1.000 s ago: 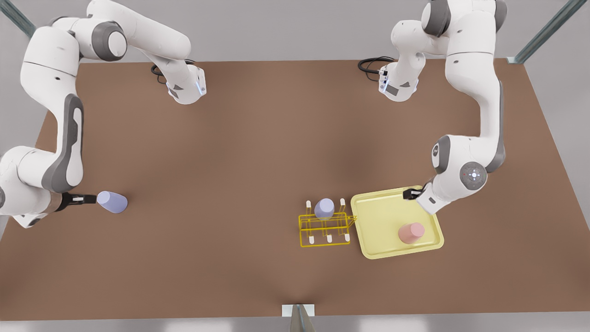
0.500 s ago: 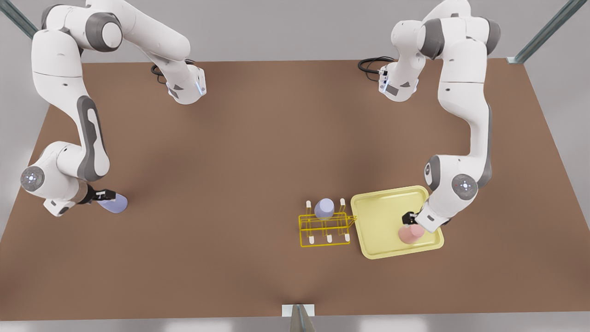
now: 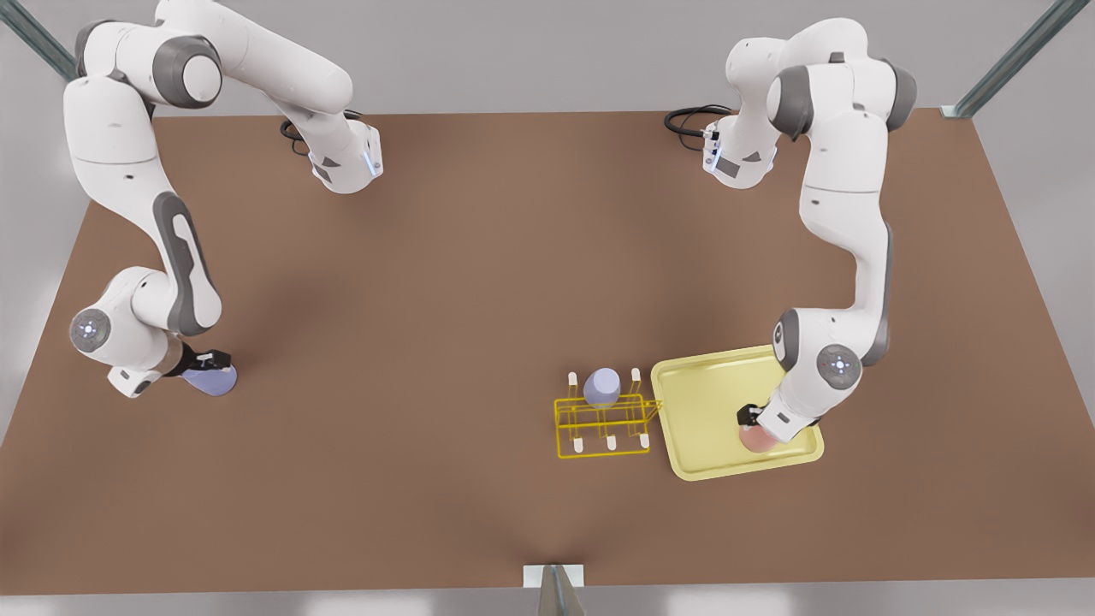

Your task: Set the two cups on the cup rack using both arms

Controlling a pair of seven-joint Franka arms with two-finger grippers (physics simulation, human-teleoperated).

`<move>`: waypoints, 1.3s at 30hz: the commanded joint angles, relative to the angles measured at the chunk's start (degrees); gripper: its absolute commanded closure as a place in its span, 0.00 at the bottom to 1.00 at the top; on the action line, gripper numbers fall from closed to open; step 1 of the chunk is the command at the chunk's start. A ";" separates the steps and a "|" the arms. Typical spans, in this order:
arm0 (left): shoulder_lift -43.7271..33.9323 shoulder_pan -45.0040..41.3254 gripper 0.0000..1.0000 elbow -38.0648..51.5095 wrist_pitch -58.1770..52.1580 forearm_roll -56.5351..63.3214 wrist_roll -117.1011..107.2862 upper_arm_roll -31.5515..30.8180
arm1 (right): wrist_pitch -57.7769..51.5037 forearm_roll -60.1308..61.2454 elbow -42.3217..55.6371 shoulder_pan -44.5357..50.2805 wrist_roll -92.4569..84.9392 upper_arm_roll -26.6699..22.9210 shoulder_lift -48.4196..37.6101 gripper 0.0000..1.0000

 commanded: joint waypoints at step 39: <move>-0.07 -2.37 0.17 25.87 -20.75 -2.70 -22.67 -7.90 | 1.38 0.53 1.37 -0.79 -2.26 0.79 0.77 0.19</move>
